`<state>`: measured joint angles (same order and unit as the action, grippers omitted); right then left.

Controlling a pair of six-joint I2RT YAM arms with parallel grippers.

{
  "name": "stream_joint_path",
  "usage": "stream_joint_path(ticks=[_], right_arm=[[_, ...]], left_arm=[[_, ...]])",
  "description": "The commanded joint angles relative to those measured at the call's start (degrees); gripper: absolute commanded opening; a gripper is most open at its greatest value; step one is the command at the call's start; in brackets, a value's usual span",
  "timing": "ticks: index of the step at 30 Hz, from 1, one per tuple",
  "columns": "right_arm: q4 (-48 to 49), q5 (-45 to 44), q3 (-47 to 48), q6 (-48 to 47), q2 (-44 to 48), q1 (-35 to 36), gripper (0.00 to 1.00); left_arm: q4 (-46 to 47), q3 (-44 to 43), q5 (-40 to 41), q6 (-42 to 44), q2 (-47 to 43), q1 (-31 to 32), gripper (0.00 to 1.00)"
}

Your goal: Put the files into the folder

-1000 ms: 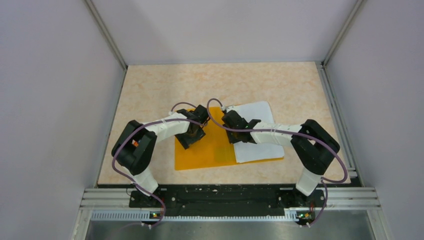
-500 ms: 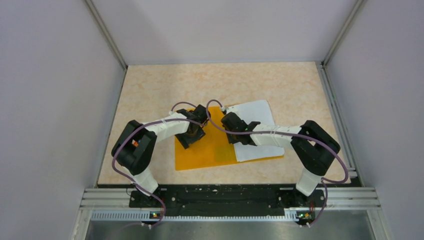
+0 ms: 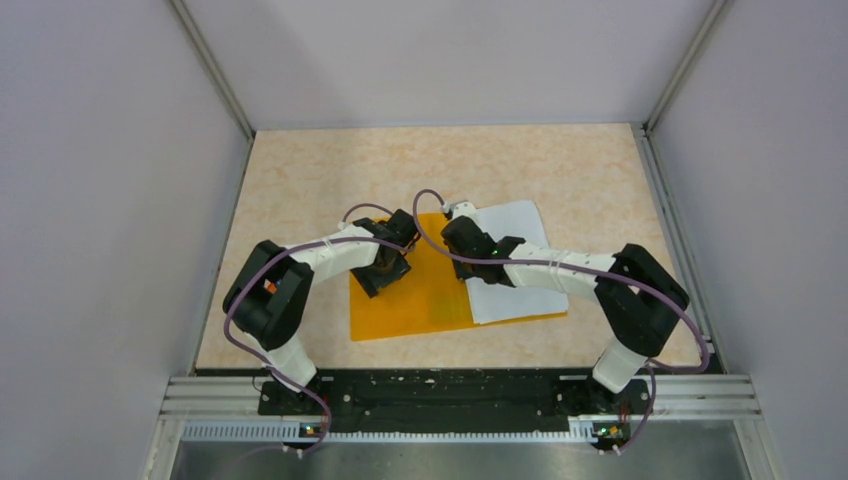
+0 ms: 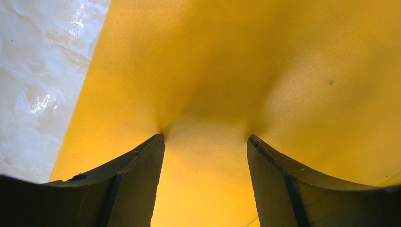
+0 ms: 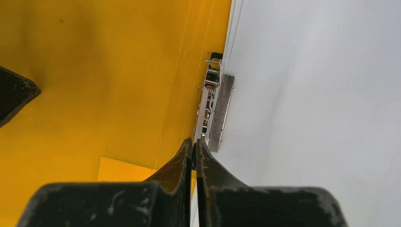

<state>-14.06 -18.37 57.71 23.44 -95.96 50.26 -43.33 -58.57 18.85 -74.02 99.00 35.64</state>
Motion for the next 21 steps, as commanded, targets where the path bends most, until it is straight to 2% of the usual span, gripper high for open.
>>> stream_joint_path(ticks=[1,21], right_arm=[[-7.94,-1.01,1.17,-1.64,1.11,0.57,0.0],[-10.5,-1.25,4.22,-2.73,2.91,0.63,0.0]], left_arm=[[4.22,6.97,-5.87,-0.61,9.32,0.03,0.69],[4.15,6.97,-5.94,-0.86,9.47,-0.08,0.69]])
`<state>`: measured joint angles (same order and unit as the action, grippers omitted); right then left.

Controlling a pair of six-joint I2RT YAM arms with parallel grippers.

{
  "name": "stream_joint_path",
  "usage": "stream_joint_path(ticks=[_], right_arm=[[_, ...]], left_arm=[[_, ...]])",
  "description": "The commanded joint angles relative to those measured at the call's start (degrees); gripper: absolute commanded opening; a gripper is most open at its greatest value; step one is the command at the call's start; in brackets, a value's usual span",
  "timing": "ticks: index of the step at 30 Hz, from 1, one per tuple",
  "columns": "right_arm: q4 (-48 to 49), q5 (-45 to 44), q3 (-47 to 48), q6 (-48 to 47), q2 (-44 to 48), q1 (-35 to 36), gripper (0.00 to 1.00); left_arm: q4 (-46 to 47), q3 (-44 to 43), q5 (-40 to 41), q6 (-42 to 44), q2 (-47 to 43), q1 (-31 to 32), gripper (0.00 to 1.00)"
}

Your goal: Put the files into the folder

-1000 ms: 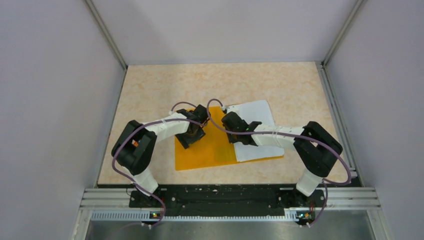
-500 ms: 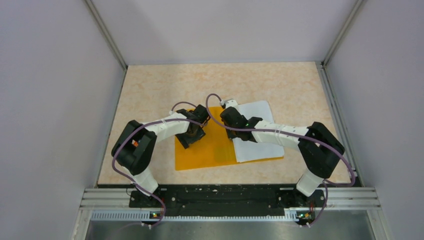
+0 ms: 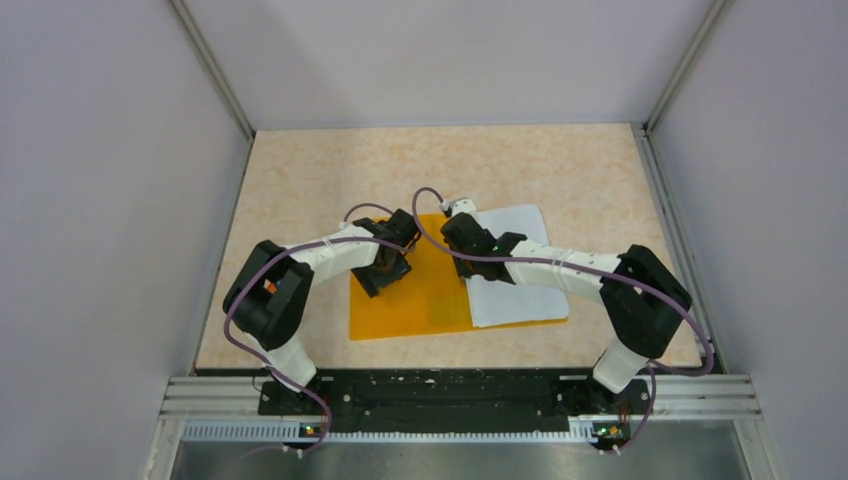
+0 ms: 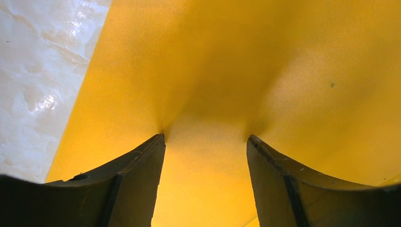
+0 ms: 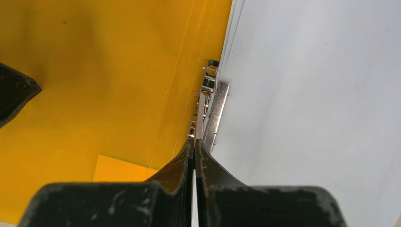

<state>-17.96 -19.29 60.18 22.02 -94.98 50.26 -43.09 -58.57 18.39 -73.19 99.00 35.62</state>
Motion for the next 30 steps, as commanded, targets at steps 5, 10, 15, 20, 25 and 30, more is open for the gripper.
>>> stream_joint_path(ticks=[5,10,15,20,25,30], right_arm=[[-7.2,-0.24,2.41,-1.59,2.42,0.59,0.0],[-7.73,-0.33,2.65,-1.78,2.74,0.62,0.0],[-7.93,-0.45,2.9,-1.88,3.64,0.56,0.01],[-8.46,-0.41,3.3,-1.99,3.96,0.59,0.02],[-8.71,-0.21,3.19,-2.01,3.99,0.66,0.04],[-8.96,-0.09,3.19,-1.99,4.28,0.7,0.04]], left_arm=[[3.98,6.97,-5.56,-1.77,9.63,-0.06,0.69],[3.98,6.93,-5.59,-1.78,9.59,-0.19,0.69],[3.9,6.72,-5.56,-1.7,9.66,-0.18,0.69],[3.89,6.71,-5.56,-1.69,9.56,-0.19,0.69],[3.86,6.78,-5.61,-1.65,9.56,-0.25,0.69],[3.79,6.71,-5.57,-1.62,9.51,-0.26,0.69]])
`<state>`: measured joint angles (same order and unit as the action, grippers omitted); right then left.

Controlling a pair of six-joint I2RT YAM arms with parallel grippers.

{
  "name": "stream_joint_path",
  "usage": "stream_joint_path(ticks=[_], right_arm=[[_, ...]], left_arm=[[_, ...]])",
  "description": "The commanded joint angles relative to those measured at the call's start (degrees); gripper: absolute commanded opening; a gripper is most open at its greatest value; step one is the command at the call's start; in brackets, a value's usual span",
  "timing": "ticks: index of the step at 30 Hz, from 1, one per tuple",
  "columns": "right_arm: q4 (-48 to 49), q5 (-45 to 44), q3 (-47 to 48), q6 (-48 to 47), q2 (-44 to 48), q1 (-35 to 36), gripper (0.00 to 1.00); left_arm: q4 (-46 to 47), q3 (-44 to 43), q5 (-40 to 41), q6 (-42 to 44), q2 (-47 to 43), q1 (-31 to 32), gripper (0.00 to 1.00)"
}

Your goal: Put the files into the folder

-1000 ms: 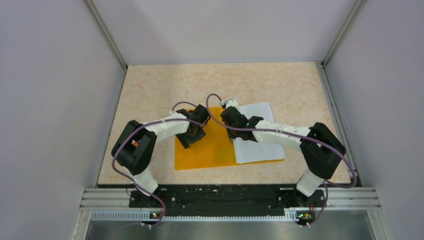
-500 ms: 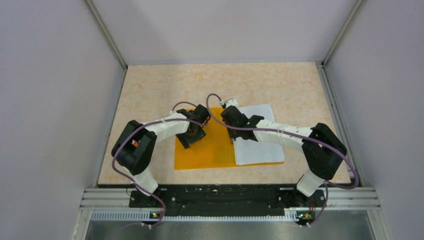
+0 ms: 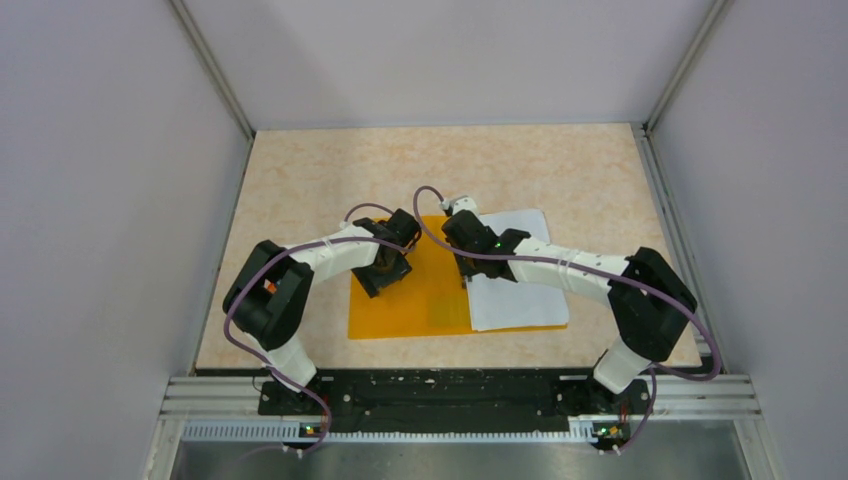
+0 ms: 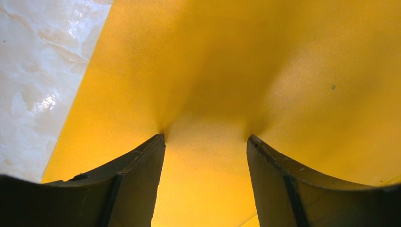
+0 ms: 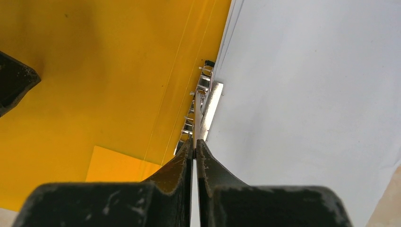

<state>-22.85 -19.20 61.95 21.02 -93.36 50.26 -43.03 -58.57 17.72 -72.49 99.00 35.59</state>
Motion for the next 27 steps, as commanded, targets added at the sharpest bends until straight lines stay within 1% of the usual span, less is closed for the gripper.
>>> stream_joint_path(ticks=[1,8,12,15,27], right_arm=[[-4.2,-0.16,1.34,-0.93,2.69,0.64,0.04],[-4.41,0.06,0.99,-0.91,2.91,0.9,0.05],[-4.73,0.34,0.14,-0.57,3.05,1.21,0.02],[-4.72,0.92,-1.0,-0.08,3.12,1.31,0.0],[-3.75,3.2,-6.25,1.61,3.23,2.44,0.0]], left_arm=[[3.74,6.64,-4.93,-2.29,9.61,-0.19,0.69],[3.74,6.69,-4.98,-2.46,9.55,-0.25,0.69],[3.76,6.71,-5.1,-2.5,9.62,-0.27,0.69],[3.74,6.71,-4.98,-2.55,9.59,-0.3,0.69],[4.24,6.89,-5.89,-2.92,10.27,-0.41,0.68]])
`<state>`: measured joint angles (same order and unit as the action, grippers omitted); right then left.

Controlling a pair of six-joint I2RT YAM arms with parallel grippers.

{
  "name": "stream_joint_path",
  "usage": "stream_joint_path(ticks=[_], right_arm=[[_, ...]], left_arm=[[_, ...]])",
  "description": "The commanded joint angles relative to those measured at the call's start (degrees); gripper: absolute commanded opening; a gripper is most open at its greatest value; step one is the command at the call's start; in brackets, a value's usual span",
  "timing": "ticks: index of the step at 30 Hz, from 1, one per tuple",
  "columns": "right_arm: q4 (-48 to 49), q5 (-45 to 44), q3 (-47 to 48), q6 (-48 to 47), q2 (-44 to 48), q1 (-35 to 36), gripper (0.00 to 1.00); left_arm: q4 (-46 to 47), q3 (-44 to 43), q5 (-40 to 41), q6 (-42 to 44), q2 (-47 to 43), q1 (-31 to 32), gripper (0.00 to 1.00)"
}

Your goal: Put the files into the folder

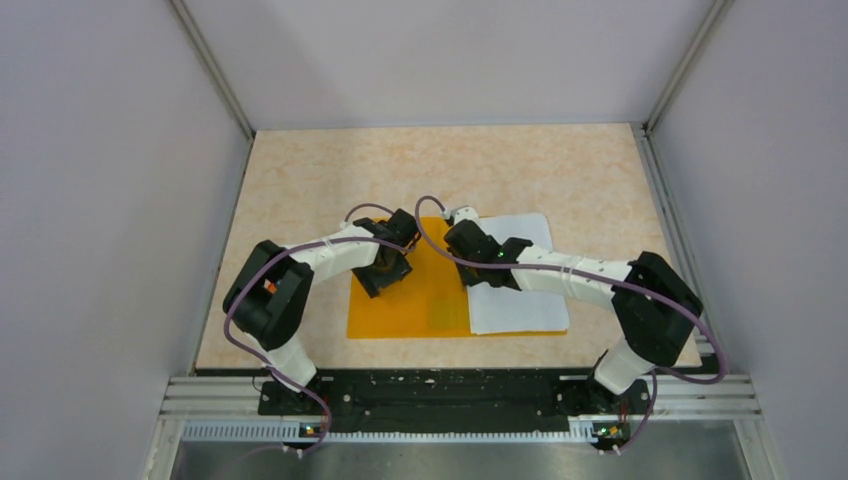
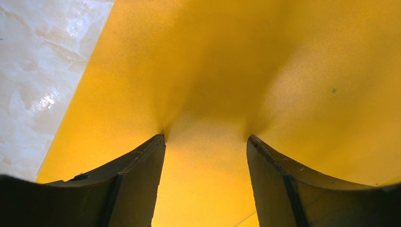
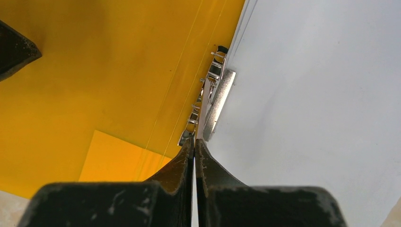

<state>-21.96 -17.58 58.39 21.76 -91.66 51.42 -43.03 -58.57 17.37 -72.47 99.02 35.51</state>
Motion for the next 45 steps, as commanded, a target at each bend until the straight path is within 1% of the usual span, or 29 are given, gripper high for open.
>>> stream_joint_path(ticks=[1,22,34,45], right_arm=[[-4.53,1.75,-3.08,0.93,1.46,1.31,0.0],[-2.2,2.96,-8.43,2.35,-1.95,1.63,0.0],[1.02,3.56,-9.61,4.24,-6.42,1.72,0.0],[2.53,4.07,-9.43,5.91,-7.31,1.67,0.0]], left_arm=[[4.26,6.86,-5.58,-2.94,10.31,-0.34,0.68],[5.14,7.23,-6.32,-2.77,10.84,-0.38,0.68],[6.5,8.28,-7.47,-2.55,10.59,-0.57,0.68],[7.6,8.86,-8.05,-1.99,10.46,-0.67,0.68]])
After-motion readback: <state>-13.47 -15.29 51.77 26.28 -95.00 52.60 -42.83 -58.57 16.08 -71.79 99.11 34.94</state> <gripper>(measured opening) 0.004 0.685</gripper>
